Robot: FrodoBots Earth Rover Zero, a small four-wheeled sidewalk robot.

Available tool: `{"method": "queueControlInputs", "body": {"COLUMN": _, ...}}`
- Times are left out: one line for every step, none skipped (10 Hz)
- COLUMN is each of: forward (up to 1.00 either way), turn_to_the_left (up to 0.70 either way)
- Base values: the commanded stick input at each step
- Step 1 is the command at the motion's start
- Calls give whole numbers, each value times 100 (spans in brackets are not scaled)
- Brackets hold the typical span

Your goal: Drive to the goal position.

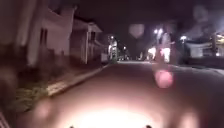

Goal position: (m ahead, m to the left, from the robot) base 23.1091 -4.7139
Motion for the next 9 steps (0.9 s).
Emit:
{"method": "queueControlInputs", "body": {"forward": 70, "turn_to_the_left": 0}}
{"method": "queueControlInputs", "body": {"forward": 70, "turn_to_the_left": -1}}
{"method": "queueControlInputs", "body": {"forward": 70, "turn_to_the_left": -13}}
{"method": "queueControlInputs", "body": {"forward": 70, "turn_to_the_left": -33}}
{"method": "queueControlInputs", "body": {"forward": 70, "turn_to_the_left": -33}}
{"method": "queueControlInputs", "body": {"forward": 70, "turn_to_the_left": -30}}
{"method": "queueControlInputs", "body": {"forward": 70, "turn_to_the_left": -2}}
{"method": "queueControlInputs", "body": {"forward": 70, "turn_to_the_left": 0}}
{"method": "queueControlInputs", "body": {"forward": 70, "turn_to_the_left": 0}}
